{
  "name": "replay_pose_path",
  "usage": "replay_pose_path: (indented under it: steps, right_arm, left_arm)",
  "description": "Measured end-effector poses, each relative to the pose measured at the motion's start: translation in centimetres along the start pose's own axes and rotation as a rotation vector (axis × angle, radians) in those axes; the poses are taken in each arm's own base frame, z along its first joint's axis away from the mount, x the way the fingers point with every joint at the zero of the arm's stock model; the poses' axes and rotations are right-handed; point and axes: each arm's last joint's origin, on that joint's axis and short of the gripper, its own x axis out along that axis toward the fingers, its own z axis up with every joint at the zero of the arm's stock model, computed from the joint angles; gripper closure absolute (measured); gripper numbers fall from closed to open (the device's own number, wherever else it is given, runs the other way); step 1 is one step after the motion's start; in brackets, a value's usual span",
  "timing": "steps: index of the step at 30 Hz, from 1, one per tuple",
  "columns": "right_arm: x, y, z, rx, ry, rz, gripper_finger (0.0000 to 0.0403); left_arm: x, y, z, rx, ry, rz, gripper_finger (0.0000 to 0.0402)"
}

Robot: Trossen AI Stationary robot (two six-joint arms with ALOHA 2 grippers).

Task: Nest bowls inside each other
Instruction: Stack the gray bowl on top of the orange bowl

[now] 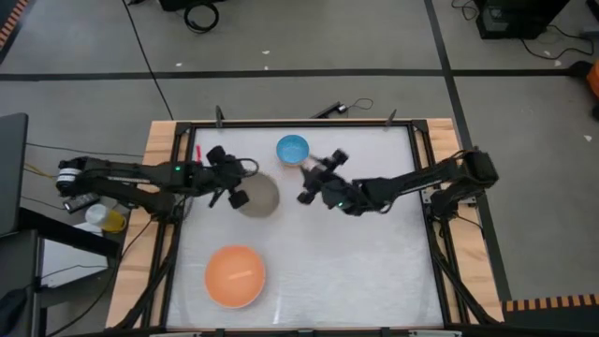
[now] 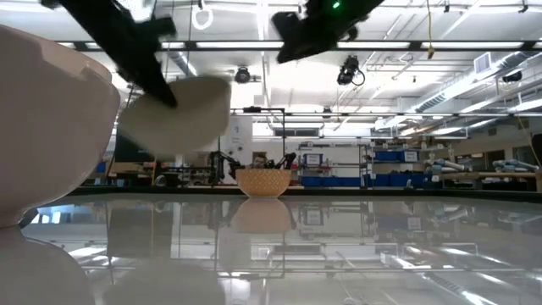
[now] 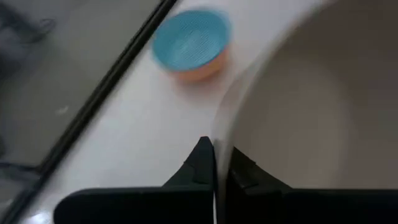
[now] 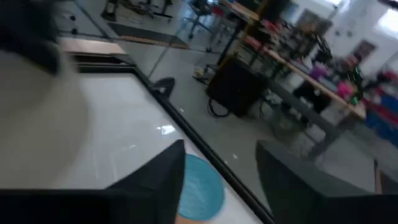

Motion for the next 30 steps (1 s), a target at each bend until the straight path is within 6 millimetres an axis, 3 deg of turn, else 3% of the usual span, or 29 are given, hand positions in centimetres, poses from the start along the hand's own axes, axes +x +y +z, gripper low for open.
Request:
replay_pose_path:
  steps: [6,11,15,18,23,30]
  right_arm:
    - [-1.7,-2.6,0.1,0.128,0.085,0.085,0.0141]
    - [-1.8,-2.4,-1.3,0.200,0.123,0.159,0.0141]
    - [-1.9,-2.0,-2.4,0.253,0.155,0.205,0.0148]
    - [-2.1,-1.8,-3.1,0.265,0.180,0.214,0.0150]
    - [-2.0,-1.7,-3.5,0.292,0.190,0.209,0.0149]
    - [-2.0,-1.6,-3.4,0.302,0.193,0.229,0.0151]
  left_arm:
    - [-4.6,0.9,-1.4,-0.120,-0.011,-0.248,0.0400]
    - [-8.2,1.7,-1.1,-0.168,-0.059,-0.408,0.0400]
    - [-10.0,1.4,-0.8,-0.138,0.004,-0.554,0.0401]
    - [-9.9,0.0,-0.9,-0.110,0.063,-0.603,0.0401]
    - [-9.0,-4.3,-0.6,-0.029,0.139,-0.694,0.0401]
    - [-9.8,-8.5,0.1,0.095,0.175,-0.798,0.0401]
